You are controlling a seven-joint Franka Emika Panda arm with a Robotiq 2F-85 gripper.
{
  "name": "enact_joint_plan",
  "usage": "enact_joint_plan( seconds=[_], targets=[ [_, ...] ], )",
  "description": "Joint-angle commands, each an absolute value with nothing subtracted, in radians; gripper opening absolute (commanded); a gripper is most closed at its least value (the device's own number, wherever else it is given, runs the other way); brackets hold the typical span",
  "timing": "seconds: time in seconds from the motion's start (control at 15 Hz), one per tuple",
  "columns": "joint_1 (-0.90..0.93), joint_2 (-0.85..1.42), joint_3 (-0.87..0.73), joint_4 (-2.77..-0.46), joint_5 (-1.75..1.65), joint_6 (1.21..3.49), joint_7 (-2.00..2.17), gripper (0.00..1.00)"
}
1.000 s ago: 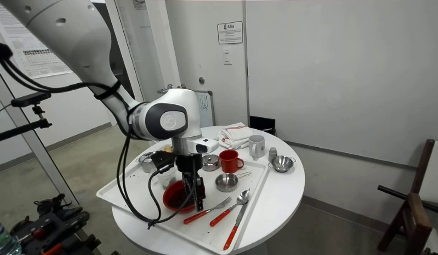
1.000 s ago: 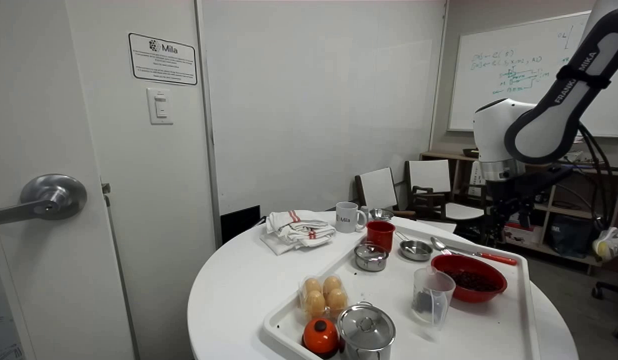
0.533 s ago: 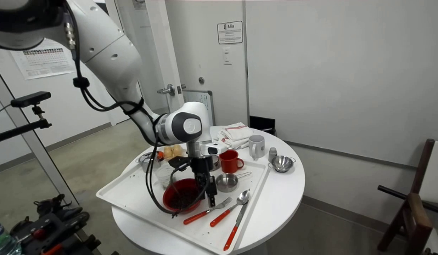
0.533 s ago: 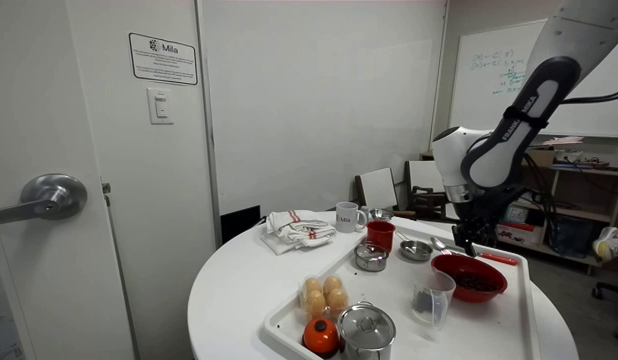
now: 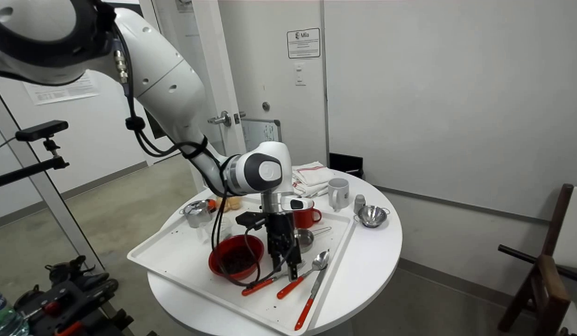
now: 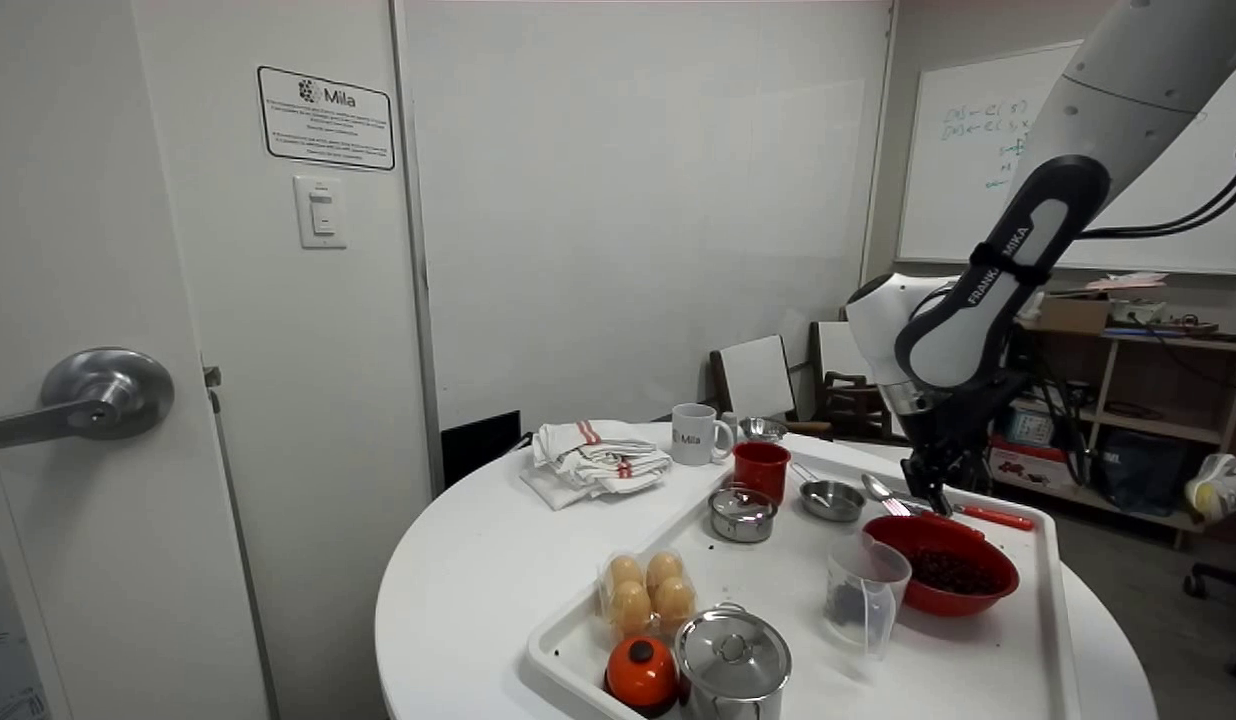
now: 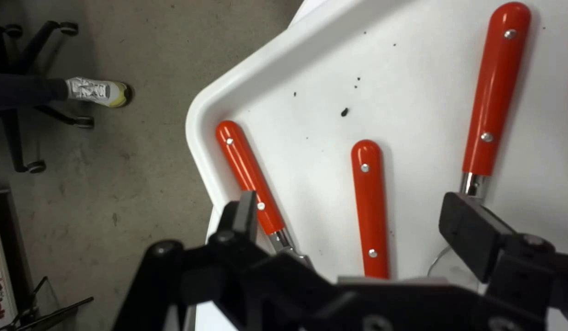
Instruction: Use the spoon to mix the contents of the bowl and then put it back
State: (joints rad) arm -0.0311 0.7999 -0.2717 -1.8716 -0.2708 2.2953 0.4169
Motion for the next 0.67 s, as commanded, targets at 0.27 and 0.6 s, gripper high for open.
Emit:
enact_joint_plan(
  seconds=[0.27,0.6],
  targets=[
    [-0.12,0.751,-0.233,-1.98,-0.293,2.467,0.05,1.0],
    [-0.161,0.773,-0.204,-1.975,-0.219,2.445,0.008,0.99]
  ],
)
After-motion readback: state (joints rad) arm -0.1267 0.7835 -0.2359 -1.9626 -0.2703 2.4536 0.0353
